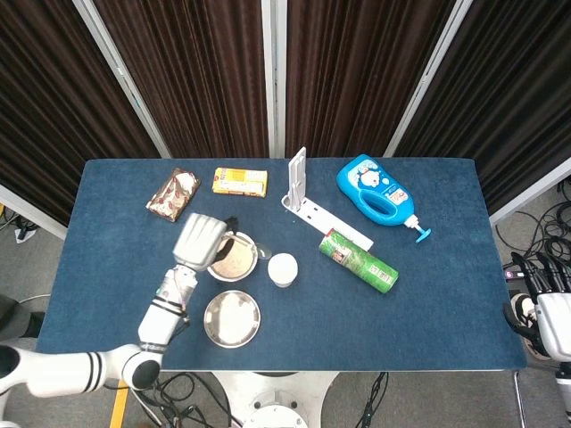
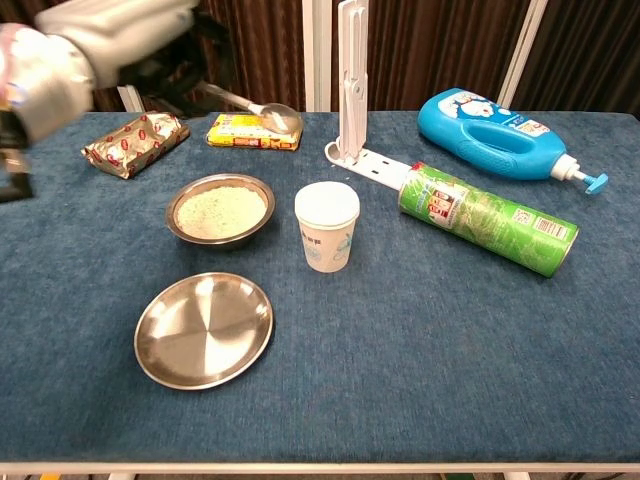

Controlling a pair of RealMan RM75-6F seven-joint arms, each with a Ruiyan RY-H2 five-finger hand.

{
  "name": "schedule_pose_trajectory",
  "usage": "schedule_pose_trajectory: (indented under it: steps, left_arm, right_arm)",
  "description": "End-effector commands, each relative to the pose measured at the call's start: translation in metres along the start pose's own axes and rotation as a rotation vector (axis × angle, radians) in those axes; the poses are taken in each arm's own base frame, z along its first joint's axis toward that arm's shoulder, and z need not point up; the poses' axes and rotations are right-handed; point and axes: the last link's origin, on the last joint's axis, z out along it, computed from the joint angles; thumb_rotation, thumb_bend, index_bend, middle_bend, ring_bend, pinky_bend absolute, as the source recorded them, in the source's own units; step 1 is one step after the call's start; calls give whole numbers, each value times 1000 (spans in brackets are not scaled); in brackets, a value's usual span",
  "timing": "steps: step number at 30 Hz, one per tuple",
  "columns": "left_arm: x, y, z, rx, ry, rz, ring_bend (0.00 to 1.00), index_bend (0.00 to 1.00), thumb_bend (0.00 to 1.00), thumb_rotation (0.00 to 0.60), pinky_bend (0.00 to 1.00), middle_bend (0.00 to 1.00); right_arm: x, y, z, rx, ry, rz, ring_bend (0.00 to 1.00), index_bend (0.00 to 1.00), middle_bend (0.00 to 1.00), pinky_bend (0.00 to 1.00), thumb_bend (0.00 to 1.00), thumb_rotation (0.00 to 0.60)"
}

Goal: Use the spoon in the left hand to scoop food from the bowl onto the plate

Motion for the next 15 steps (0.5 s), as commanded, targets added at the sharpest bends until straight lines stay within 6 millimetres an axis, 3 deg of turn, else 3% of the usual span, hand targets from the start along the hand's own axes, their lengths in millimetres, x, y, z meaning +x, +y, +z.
schedule_pose_trajectory:
  steps: [1,7,15]
  left_arm:
    - [-2,-51,-39,48,-83,-57,890,651,484,600,1000,914]
    - [-32,-52,-86,-55,-206,-13,890,650,483,600,1000,915]
    - [-64,-30,-103,-115,-318,23,889,625,476,600,1000,913]
  right_arm:
    - [-1,-1,1,4,-2,1,0,39,178,0,276,600]
    - [-3,-6,2,18,-5,-1,0,39,178,0,276,600]
    - [-2,-6,-2,12,-2,-1,0,38,178,0,276,600]
